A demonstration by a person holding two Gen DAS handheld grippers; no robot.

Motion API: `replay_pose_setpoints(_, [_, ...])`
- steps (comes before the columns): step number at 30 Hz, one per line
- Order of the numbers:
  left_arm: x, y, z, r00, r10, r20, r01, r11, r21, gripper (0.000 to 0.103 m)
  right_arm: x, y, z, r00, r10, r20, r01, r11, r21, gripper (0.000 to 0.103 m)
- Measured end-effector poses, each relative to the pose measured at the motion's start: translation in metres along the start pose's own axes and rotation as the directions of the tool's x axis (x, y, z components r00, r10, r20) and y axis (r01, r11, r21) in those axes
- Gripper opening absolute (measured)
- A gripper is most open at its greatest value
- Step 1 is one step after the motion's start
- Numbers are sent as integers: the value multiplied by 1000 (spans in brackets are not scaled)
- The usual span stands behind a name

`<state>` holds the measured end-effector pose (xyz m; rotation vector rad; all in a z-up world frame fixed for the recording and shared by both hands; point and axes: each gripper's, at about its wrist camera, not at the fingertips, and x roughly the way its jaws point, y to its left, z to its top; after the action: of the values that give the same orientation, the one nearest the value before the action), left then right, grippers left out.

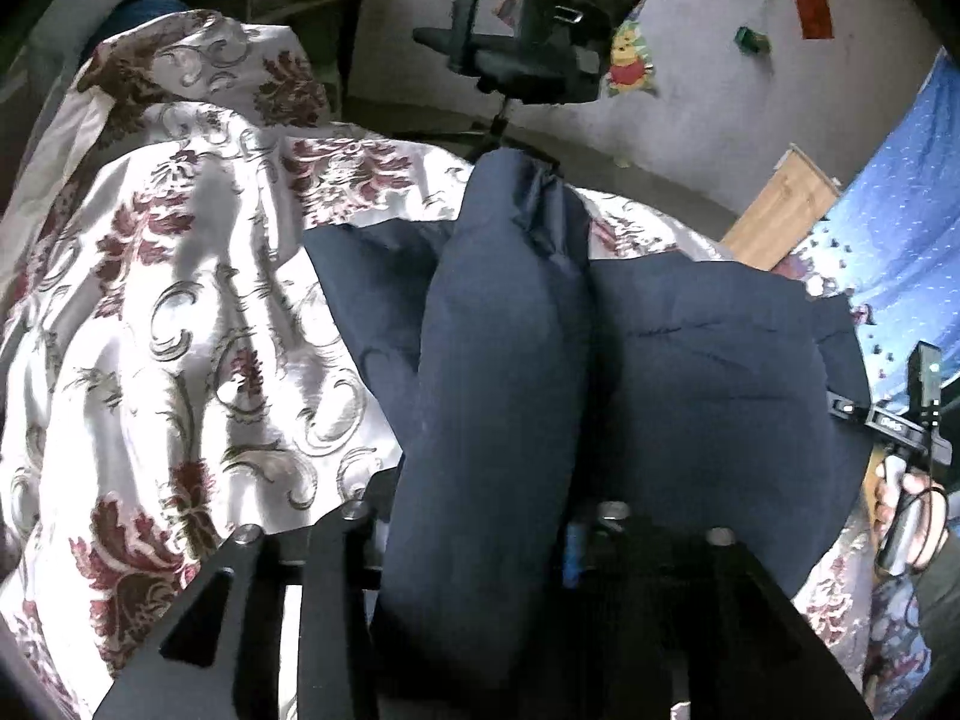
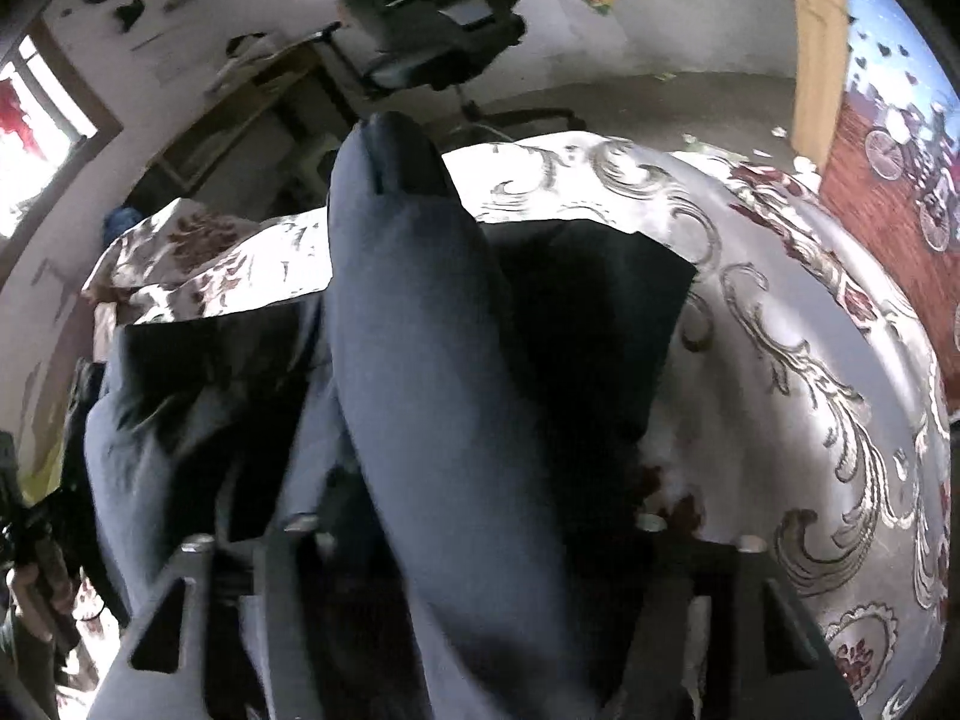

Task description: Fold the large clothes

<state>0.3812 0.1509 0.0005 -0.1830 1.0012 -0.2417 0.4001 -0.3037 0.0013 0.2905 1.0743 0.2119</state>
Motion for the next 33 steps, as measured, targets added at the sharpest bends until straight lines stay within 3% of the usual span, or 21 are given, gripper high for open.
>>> replay_pose_setpoints(5, [3,7,-10,997,75,4,-74,996,-54,57,-9,11,-5,997,-69,44,71,996,-48,81])
replay_pose_setpoints(10, [-7,5,-18,988,147,57,-142,987,-75,59,-24,27,-17,976,-168,140,186,974,-127,86])
replay_pose_setpoints(13, [-20,-1,-25,975,185,120,-176,981,-81,85,-40,36,-25,950,-205,237,246,957,-156,96])
replay_pose_setpoints(14, [-25,-5,-27,970,196,143,-185,979,-85,89,-45,40,-26,941,-210,266,259,952,-163,98])
replay_pose_setpoints(21, [-70,-44,-42,928,225,296,-224,974,-38,96,-91,65,-60,891,-157,426,251,952,-173,103])
replay_pose_setpoints(27, [-110,-92,-74,875,208,437,-258,965,57,98,-133,86,-94,849,-110,517,240,952,-191,103])
replay_pose_setpoints(33, [-138,-127,-101,856,138,498,-231,964,131,99,-171,94,-124,826,-69,560,203,962,-180,103])
